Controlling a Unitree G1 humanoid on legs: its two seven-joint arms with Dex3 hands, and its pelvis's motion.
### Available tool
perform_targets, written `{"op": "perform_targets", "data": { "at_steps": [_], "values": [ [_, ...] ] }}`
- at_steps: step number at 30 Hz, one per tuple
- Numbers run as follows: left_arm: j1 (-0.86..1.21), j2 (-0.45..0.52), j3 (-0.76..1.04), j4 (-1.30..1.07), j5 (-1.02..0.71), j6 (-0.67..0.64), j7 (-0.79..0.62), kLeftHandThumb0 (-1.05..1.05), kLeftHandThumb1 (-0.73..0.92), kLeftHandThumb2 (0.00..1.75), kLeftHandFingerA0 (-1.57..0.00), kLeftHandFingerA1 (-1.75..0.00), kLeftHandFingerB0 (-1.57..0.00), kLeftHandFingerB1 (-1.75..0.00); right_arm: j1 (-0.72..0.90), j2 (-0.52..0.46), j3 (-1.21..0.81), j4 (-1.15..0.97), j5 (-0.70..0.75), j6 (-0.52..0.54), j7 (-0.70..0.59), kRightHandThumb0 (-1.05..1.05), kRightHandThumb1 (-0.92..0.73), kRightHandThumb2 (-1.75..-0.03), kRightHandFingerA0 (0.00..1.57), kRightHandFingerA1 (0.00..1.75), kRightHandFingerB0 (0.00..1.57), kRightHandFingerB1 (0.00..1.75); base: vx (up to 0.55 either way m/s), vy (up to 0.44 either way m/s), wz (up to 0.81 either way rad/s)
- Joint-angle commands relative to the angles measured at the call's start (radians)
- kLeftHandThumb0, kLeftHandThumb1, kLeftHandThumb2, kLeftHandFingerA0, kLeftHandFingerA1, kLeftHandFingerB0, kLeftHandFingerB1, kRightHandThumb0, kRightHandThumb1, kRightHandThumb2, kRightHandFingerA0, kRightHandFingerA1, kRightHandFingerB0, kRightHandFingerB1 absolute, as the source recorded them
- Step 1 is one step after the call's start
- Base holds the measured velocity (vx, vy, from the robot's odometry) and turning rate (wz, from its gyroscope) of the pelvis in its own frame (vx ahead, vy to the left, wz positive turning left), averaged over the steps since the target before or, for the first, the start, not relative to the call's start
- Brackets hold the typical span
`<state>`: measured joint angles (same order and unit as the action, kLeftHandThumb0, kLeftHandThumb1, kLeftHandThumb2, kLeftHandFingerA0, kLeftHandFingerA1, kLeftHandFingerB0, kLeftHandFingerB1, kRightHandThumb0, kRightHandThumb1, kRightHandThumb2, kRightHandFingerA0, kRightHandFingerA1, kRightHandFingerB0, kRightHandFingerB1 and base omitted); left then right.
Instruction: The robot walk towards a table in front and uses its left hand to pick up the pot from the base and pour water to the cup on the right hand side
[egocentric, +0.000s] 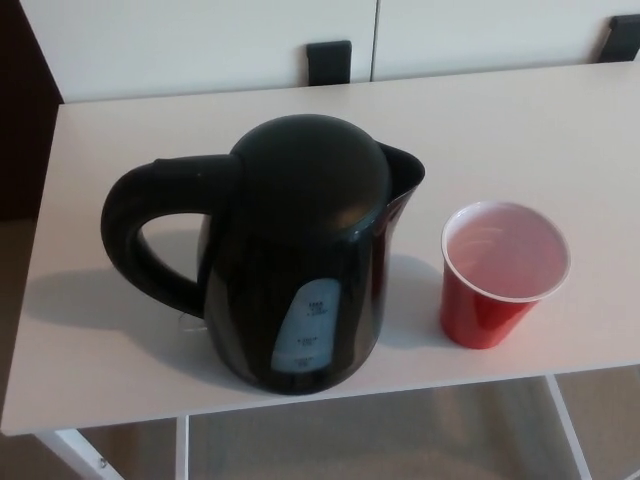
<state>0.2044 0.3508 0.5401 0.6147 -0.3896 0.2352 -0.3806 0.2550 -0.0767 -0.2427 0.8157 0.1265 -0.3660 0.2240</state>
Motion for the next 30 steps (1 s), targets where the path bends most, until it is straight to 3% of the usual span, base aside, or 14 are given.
{"op": "perform_targets", "data": {
  "at_steps": [1, 5, 6, 9, 10, 13, 14, 15, 16, 20, 21, 25, 26, 30],
  "values": [
    [0.059, 0.033, 0.134, -0.164, -0.094, 0.006, 0.021, -0.19, 0.52, 0.59, -0.32, -0.34, -0.25, -0.33, 0.003, -0.010, -0.004, -0.031, 0.010, 0.016, -0.014, -0.53, -0.58, -0.75, 0.21, 0.45, 0.08, 0.37, 0.00, 0.000, 0.00],
    [0.100, 0.068, 0.185, -0.277, -0.099, -0.028, -0.030, -0.19, 0.55, 0.58, -0.27, -0.32, -0.26, -0.31, -0.007, -0.019, 0.001, -0.050, 0.008, 0.041, -0.007, -0.55, -0.58, -0.75, 0.20, 0.45, 0.07, 0.36, 0.00, 0.000, 0.00],
    [0.150, 0.075, 0.233, -0.445, -0.134, -0.006, -0.023, -0.22, 0.52, 0.58, -0.31, -0.34, -0.30, -0.33, -0.003, -0.021, 0.010, -0.070, -0.006, 0.056, -0.019, -0.55, -0.57, -0.77, 0.21, 0.46, 0.07, 0.38, 0.00, 0.000, 0.00],
    [0.156, 0.095, 0.292, -0.642, -0.213, 0.005, -0.060, -0.22, 0.50, 0.57, -0.28, -0.34, -0.28, -0.32, -0.003, -0.016, 0.012, -0.103, -0.001, 0.090, -0.025, -0.56, -0.56, -0.78, 0.20, 0.45, 0.06, 0.37, 0.00, 0.000, 0.00],
    [0.153, 0.100, 0.297, -0.666, -0.227, 0.005, -0.074, -0.12, 0.43, 0.92, -0.12, -0.52, -0.12, -0.51, -0.002, -0.017, 0.014, -0.107, -0.002, 0.093, -0.025, -0.57, -0.56, -0.78, 0.21, 0.46, 0.06, 0.37, 0.00, 0.000, 0.00],
    [0.142, 0.116, 0.311, -0.730, -0.258, 0.010, -0.105, -0.13, 0.42, 0.91, -0.12, -0.52, -0.12, -0.51, -0.002, -0.018, 0.017, -0.114, -0.003, 0.100, -0.025, -0.56, -0.56, -0.78, 0.21, 0.46, 0.07, 0.38, 0.00, 0.000, 0.00],
    [0.125, 0.138, 0.310, -0.789, -0.275, 0.020, -0.117, -0.28, 0.48, 0.57, -0.17, -0.31, -0.17, -0.29, -0.005, -0.020, 0.018, -0.107, -0.005, 0.098, -0.027, -0.56, -0.56, -0.77, 0.21, 0.47, 0.07, 0.39, 0.00, 0.000, 0.00],
    [0.101, 0.173, 0.305, -0.870, -0.303, 0.029, -0.135, -0.28, 0.48, 0.57, -0.17, -0.31, -0.17, -0.29, -0.012, -0.022, 0.020, -0.094, -0.009, 0.091, -0.029, -0.56, -0.56, -0.77, 0.21, 0.47, 0.07, 0.39, 0.00, 0.000, 0.00],
    [0.075, 0.190, 0.280, -0.906, -0.295, 0.022, -0.139, -0.18, 0.41, 0.89, -0.01, -0.50, 0.00, -0.48, -0.012, -0.021, 0.018, -0.097, -0.006, 0.094, -0.029, -0.58, -0.54, -0.78, 0.21, 0.47, 0.06, 0.39, 0.00, 0.000, 0.00],
    [0.066, 0.196, 0.272, -0.934, -0.295, 0.032, -0.137, -0.18, 0.41, 0.89, -0.01, -0.50, 0.00, -0.48, -0.011, -0.021, 0.019, -0.100, -0.003, 0.097, -0.030, -0.58, -0.54, -0.78, 0.21, 0.47, 0.06, 0.39, 0.00, 0.000, 0.00],
    [0.025, 0.220, 0.197, -0.975, -0.273, 0.047, -0.141, -0.31, 0.41, 0.56, -0.06, -0.28, -0.06, -0.24, 0.002, -0.023, 0.025, -0.115, -0.006, 0.105, -0.024, -0.58, -0.55, -0.78, 0.20, 0.46, 0.06, 0.37, 0.00, 0.000, 0.00],
    [0.000, 0.232, 0.129, -1.009, -0.259, 0.068, -0.120, -0.30, 0.39, 0.59, -0.07, -0.28, -0.05, -0.23, 0.013, -0.022, 0.028, -0.135, -0.002, 0.122, -0.022, -0.57, -0.55, -0.78, 0.20, 0.46, 0.05, 0.36, 0.00, 0.000, 0.00],
    [-0.019, 0.216, 0.086, -0.996, -0.238, 0.050, -0.123, -0.22, 0.29, 0.81, -0.01, -0.50, 0.00, -0.49, 0.014, -0.021, 0.030, -0.138, -0.004, 0.123, -0.025, -0.58, -0.55, -0.79, 0.22, 0.47, 0.05, 0.37, 0.00, 0.000, 0.00],
    [-0.067, 0.168, -0.027, -0.945, -0.168, -0.027, -0.130, -0.23, 0.27, 0.81, -0.01, -0.50, 0.00, -0.49, 0.019, -0.016, 0.029, -0.155, 0.003, 0.142, -0.030, -0.58, -0.55, -0.78, 0.22, 0.46, 0.05, 0.36, 0.00, 0.000, 0.00]
  ]
}}
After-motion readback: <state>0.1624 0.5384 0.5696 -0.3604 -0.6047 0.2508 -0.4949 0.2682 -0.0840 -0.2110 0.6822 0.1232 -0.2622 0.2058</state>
